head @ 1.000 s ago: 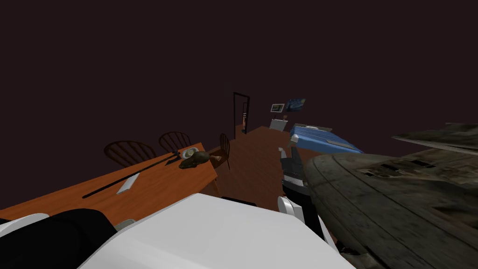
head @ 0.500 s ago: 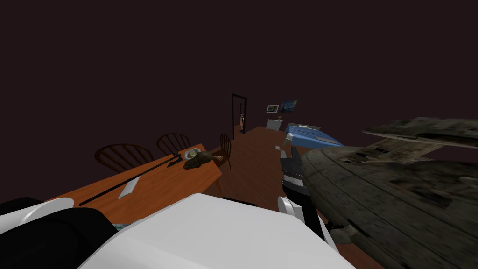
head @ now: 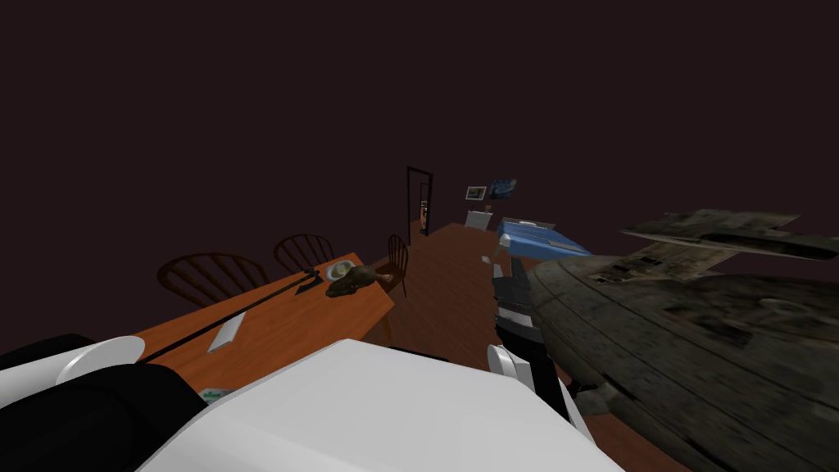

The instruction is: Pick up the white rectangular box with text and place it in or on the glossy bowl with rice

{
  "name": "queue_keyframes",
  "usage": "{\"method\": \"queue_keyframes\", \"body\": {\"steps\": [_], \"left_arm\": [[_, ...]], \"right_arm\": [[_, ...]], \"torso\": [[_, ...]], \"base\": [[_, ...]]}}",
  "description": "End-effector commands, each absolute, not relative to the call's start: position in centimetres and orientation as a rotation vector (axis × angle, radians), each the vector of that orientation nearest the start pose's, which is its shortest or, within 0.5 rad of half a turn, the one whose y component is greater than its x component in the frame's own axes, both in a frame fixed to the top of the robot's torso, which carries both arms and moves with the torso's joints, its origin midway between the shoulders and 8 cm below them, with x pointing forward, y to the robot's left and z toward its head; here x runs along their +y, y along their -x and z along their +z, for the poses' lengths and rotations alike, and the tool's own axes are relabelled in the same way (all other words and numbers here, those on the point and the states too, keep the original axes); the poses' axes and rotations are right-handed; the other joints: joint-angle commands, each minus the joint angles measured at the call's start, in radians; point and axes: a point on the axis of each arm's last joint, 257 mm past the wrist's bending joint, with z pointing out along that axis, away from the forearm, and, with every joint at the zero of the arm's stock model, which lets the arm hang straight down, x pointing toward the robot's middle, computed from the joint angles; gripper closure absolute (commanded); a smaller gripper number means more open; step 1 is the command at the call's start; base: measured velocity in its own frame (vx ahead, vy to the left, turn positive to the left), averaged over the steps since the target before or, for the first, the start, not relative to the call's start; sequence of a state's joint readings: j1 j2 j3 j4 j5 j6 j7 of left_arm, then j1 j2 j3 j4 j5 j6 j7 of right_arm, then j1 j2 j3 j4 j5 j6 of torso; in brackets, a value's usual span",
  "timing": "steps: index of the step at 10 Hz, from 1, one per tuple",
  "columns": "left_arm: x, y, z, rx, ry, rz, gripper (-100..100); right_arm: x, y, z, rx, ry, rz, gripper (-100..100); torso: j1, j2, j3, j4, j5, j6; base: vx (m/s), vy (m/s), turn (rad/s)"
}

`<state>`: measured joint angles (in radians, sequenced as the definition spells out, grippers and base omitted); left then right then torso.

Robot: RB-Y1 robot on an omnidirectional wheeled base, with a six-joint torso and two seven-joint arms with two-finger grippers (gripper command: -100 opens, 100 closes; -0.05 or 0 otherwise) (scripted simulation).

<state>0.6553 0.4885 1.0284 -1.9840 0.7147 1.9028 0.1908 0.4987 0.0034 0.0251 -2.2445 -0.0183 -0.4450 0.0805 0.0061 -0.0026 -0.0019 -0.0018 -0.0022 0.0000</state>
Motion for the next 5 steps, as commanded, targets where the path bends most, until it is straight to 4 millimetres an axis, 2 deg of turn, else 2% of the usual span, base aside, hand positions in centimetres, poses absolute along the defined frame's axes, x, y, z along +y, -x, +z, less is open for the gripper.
{"method": "queue_keyframes", "body": {"steps": [1, 5], "left_arm": [[57.58, 0.98, -29.01, 0.859, 2.913, 0.181, -100], [57.59, 0.98, -29.01, 0.859, 2.913, 0.181, -100]], "right_arm": [[-27.62, -36.05, -0.21, 0.683, -0.714, 1.245, 0], [-27.62, -36.05, -0.21, 0.683, -0.714, 1.245, 0]], "torso": [[0.0, 0.0, 0.0, 0.0, 0.0, 0.0], [-0.002, -0.001, -0.001, 0.0, -0.001, 0.0]], "base": [[-0.002, 0.005, 0.0], [0.0, 0.0, 0.0]]}}
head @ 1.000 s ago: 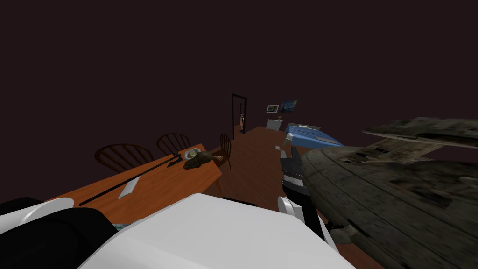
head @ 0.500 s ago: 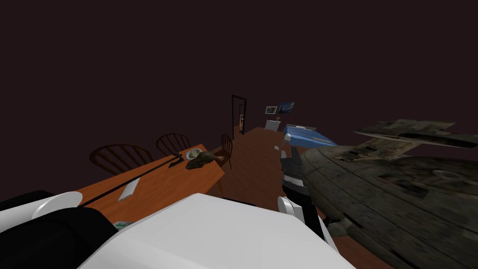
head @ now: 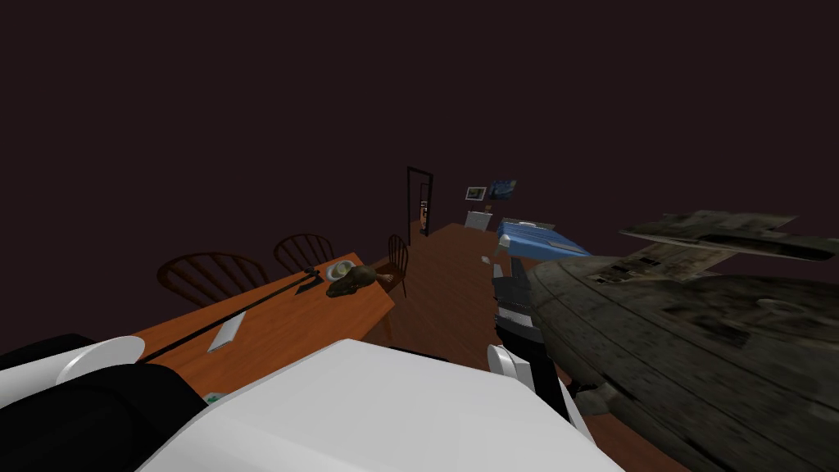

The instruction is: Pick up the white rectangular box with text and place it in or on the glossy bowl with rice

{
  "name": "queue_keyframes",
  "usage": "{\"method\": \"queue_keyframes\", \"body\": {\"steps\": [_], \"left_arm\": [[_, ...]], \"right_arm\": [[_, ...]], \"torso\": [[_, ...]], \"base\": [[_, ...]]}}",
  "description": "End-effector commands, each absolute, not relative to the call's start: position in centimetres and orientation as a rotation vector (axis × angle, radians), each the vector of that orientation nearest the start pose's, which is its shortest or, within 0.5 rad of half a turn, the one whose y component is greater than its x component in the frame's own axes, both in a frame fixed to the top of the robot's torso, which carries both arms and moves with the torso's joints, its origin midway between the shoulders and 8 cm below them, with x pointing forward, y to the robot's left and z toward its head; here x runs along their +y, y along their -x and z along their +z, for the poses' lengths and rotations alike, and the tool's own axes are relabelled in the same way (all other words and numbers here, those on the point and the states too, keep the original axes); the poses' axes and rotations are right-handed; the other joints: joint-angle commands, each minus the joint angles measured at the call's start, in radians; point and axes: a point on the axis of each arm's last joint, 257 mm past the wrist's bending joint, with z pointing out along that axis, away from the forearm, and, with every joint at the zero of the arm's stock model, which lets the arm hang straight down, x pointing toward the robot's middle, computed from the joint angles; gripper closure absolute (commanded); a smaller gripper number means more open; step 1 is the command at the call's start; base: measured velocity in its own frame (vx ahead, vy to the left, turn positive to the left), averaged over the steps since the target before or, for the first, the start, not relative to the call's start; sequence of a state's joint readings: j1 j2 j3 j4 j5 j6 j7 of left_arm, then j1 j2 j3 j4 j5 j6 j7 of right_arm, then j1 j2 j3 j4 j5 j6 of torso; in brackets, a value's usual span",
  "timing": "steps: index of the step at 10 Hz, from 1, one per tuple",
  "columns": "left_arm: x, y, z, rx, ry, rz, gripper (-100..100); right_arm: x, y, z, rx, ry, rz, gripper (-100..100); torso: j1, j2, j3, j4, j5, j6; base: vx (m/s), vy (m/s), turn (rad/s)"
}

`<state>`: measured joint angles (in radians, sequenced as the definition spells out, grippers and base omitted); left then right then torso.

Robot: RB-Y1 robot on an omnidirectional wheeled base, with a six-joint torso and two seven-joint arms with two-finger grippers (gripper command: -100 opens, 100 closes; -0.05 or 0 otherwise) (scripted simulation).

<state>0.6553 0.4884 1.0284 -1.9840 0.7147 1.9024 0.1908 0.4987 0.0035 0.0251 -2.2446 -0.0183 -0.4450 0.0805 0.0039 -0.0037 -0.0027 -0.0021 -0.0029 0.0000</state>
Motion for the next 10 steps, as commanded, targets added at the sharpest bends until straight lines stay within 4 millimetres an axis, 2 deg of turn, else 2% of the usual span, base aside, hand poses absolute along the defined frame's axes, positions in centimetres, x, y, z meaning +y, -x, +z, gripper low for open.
{"method": "queue_keyframes", "body": {"steps": [1, 2, 10], "left_arm": [[57.6, 1.0, -29.0, 0.859, 2.913, 0.181, 0], [58.0, 1.7, -28.0, 0.856, 2.913, 0.179, -100], [59.4, 3.8, -23.5, 0.862, 2.909, 0.168, -100]], "right_arm": [[-27.6, -36.0, -0.2, 0.683, -0.714, 1.245, 0], [-27.6, -36.0, -0.2, 0.683, -0.714, 1.245, 0], [-27.6, -36.0, -0.2, 0.683, -0.714, 1.245, 0]], "torso": [[0.0, 0.0, 0.0, 0.0, 0.0, 0.0], [0.0, 0.0, 0.0, 0.0, 0.0, 0.0], [-0.002, -0.002, -0.001, 0.0, 0.0, 0.0]], "base": [[0.0, 0.0, 0.0], [0.022, -0.015, 0.0], [0.028, -0.023, 0.003]]}}
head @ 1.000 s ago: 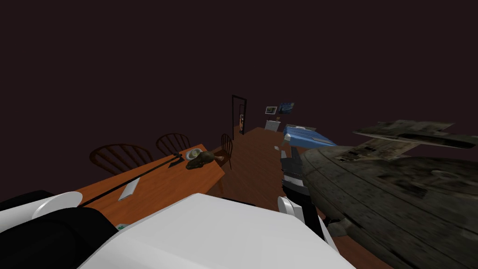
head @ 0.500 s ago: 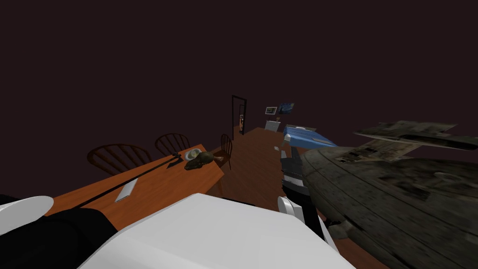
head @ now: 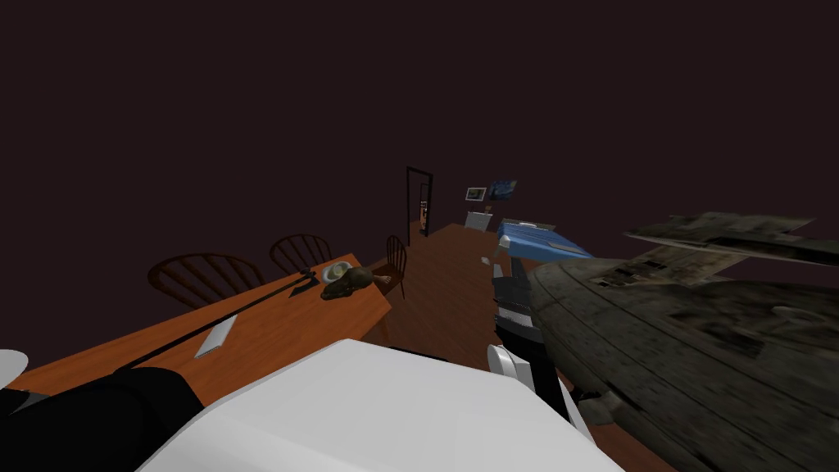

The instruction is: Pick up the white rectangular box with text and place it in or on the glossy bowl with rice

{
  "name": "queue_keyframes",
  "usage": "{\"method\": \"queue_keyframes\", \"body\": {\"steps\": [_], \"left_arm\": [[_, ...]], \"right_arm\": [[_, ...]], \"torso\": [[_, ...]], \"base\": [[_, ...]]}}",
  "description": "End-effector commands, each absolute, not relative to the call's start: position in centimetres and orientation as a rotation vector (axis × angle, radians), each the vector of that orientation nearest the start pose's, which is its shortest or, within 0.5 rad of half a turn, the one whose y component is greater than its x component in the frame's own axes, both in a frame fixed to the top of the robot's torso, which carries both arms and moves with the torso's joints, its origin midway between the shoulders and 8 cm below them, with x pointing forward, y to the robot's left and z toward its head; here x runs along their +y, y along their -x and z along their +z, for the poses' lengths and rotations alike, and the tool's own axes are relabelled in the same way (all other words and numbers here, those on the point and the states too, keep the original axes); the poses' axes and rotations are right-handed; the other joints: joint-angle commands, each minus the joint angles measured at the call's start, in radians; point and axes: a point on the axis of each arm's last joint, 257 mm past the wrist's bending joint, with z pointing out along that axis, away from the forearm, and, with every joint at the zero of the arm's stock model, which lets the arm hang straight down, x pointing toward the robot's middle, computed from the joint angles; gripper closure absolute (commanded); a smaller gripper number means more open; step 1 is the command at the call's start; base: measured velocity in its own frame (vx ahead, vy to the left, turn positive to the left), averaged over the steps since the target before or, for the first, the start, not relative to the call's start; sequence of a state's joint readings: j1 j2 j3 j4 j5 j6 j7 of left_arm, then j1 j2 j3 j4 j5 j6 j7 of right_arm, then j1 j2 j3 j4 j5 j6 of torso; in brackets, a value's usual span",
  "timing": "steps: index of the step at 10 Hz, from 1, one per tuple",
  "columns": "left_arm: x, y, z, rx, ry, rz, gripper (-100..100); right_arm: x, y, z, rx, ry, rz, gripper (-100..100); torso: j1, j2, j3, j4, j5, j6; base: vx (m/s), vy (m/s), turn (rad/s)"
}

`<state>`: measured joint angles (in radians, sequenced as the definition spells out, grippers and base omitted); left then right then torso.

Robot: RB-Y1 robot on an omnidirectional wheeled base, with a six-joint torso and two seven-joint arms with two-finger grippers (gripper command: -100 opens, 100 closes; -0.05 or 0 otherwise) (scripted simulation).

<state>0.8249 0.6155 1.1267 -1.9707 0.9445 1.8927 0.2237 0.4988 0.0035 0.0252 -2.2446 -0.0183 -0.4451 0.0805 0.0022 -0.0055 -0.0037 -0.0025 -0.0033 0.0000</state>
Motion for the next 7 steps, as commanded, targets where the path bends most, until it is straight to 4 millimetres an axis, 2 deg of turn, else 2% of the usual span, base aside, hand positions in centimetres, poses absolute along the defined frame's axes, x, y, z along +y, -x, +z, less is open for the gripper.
{"method": "queue_keyframes", "body": {"steps": [1, 2, 7], "left_arm": [[59.28, 3.52, -23.91, 0.86, 2.91, 0.17, -100], [59.3, 3.54, -23.85, 0.86, 2.91, 0.169, 0], [59.3, 3.53, -23.85, 0.86, 2.91, 0.169, 0]], "right_arm": [[-27.62, -36.05, -0.21, 0.683, -0.714, 1.245, 0], [-27.62, -36.05, -0.21, 0.682, -0.714, 1.245, 0], [-27.62, -36.05, -0.21, 0.683, -0.714, 1.245, 0]], "torso": [[0.0, 0.0, 0.0, 0.0, 0.0, 0.0], [0.001, 0.001, 0.0, 0.0, 0.0, 0.0], [0.002, 0.002, 0.001, 0.0, 0.001, 0.0]], "base": [[0.012, -0.009, 0.003], [0.0, 0.0, 0.0], [0.0, 0.0, 0.0]]}}
